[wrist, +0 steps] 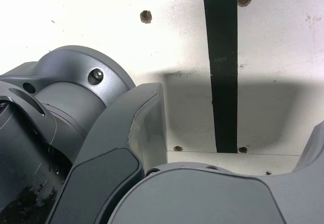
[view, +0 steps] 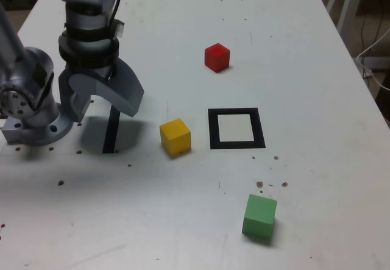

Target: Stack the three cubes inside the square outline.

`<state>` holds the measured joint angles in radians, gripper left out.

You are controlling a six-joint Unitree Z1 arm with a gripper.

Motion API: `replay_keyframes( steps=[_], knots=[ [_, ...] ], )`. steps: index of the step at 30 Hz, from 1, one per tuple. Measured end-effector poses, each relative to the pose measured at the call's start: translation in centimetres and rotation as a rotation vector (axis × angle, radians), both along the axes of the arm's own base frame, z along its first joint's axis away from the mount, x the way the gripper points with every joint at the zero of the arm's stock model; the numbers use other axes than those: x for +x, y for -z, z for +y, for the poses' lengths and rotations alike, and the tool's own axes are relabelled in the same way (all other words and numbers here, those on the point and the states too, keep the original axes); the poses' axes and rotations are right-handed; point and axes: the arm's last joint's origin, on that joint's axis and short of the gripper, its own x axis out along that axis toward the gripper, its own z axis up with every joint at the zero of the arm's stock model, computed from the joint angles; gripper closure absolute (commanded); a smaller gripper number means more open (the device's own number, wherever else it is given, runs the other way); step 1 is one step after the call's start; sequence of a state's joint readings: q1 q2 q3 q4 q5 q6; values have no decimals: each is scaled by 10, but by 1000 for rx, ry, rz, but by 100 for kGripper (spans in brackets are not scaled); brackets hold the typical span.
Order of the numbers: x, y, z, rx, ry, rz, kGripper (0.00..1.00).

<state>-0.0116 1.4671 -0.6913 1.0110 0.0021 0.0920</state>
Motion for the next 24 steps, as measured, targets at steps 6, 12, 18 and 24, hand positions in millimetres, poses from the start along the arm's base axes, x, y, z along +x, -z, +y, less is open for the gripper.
replay_keyframes(
  steps=[6, 12, 18, 24],
  knots=[
    [0, 0, 0, 0, 0, 2, 1],
    [-1, 0, 0, 0, 0, 6, 1],
    [0, -2, 0, 0, 0, 7, 1],
    [3, -5, 1, 16, 4, -8, 1]
  ],
)
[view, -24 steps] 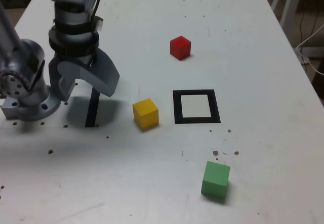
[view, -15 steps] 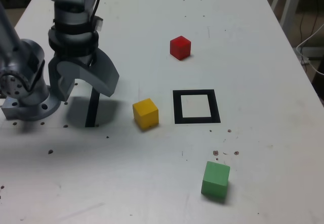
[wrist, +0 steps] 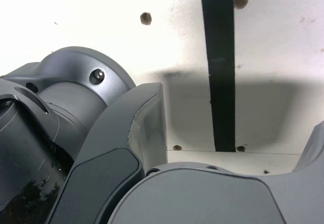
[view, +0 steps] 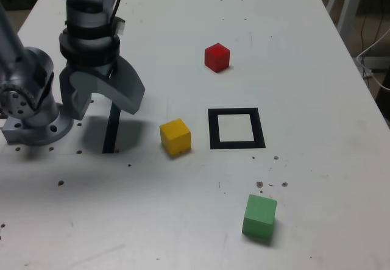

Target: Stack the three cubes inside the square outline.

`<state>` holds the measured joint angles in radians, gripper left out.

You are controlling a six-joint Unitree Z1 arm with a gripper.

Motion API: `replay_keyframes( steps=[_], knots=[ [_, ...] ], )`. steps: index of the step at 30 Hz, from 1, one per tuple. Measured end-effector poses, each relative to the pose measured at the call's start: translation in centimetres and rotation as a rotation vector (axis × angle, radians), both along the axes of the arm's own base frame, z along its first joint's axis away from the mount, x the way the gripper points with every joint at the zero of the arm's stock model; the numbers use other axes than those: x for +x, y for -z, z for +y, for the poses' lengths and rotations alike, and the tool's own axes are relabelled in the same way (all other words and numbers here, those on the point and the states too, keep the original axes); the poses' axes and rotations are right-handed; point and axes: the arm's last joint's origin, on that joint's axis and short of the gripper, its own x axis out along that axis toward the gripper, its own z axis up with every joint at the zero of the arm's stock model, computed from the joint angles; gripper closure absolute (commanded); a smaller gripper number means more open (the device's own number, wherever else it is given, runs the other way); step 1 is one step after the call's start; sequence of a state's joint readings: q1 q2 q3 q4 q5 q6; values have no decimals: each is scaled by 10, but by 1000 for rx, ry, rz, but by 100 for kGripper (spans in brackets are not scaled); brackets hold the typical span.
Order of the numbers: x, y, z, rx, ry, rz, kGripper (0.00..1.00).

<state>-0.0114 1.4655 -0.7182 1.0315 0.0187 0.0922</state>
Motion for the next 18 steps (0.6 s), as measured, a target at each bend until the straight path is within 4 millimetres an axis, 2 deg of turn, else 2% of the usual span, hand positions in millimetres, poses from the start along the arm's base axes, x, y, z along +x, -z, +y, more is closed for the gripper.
replay_keyframes(
  steps=[9, 18],
  knots=[
    [16, -13, 6, 19, 41, -9, 0],
    [30, -29, 43, 2, 66, -20, 0]
  ],
)
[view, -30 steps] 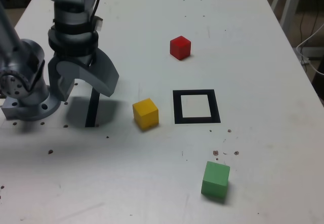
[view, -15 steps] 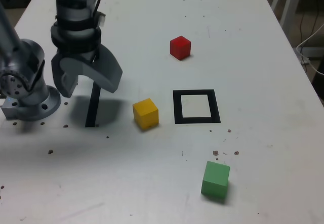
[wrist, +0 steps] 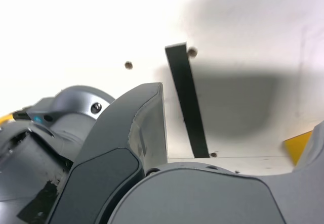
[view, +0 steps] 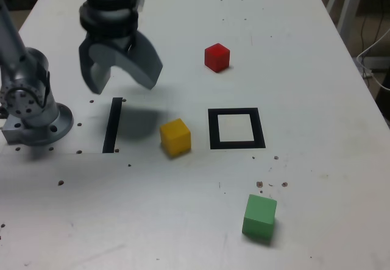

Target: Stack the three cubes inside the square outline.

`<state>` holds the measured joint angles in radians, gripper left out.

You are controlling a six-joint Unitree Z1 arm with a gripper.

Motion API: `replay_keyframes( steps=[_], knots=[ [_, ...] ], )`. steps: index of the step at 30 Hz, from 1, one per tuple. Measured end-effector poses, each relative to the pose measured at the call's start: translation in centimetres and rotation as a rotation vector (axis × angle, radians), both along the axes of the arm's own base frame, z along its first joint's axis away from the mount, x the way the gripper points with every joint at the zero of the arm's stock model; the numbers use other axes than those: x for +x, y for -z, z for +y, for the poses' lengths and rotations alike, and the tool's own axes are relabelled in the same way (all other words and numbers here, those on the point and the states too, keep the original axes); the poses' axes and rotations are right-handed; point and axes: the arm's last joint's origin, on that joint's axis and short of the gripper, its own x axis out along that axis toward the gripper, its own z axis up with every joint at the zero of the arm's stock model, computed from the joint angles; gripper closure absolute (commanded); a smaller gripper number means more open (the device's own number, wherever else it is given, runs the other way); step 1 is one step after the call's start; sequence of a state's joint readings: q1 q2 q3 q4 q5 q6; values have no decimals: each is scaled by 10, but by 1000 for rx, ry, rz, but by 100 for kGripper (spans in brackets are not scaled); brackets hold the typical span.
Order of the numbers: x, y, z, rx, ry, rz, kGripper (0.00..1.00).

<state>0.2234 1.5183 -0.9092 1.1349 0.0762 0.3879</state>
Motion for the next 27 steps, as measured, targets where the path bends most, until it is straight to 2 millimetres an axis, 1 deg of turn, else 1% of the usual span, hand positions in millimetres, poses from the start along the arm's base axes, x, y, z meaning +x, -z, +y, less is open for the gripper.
replay_keyframes(
  steps=[2, 8, 15, 22, 27],
  knots=[
    [6, -6, 8, 2, -6, -9, 0],
    [26, -17, 21, 6, -10, -20, 0],
    [47, -25, 35, 15, 15, -37, 1],
    [71, -28, 50, 18, 34, -41, 1],
    [90, -25, 65, 19, 40, -34, 1]
  ],
)
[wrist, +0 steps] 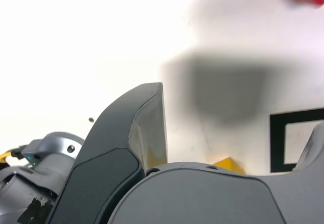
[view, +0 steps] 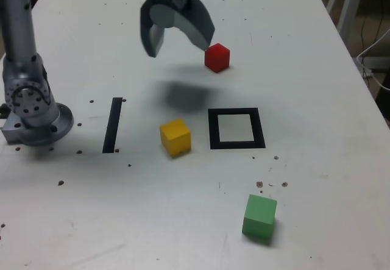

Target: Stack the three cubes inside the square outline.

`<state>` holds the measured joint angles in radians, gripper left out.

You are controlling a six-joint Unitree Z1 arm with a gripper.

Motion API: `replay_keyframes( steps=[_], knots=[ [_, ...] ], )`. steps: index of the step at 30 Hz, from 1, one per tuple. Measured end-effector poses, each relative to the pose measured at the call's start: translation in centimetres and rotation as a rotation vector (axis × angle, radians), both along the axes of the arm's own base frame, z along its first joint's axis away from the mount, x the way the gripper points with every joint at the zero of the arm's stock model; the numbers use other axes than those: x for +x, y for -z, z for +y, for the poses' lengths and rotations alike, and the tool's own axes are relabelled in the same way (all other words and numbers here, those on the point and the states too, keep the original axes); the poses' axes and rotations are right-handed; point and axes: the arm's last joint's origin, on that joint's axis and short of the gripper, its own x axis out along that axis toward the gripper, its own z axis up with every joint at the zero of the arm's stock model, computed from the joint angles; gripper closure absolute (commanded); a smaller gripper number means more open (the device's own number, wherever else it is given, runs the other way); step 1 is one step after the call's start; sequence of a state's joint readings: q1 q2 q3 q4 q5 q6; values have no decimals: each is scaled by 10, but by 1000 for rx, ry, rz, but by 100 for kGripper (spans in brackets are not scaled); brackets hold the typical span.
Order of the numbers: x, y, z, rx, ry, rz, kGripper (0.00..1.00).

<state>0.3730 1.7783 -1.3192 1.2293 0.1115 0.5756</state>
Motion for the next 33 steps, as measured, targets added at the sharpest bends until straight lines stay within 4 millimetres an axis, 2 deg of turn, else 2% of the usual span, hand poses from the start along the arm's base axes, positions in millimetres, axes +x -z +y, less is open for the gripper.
replay_keyframes(
  steps=[13, 24, 33],
  knots=[
    [33, 0, 33, 21, 133, -25, 1],
    [45, 11, 61, 20, 213, -8, 2],
    [54, 23, 70, 21, 269, -13, 1]
  ],
)
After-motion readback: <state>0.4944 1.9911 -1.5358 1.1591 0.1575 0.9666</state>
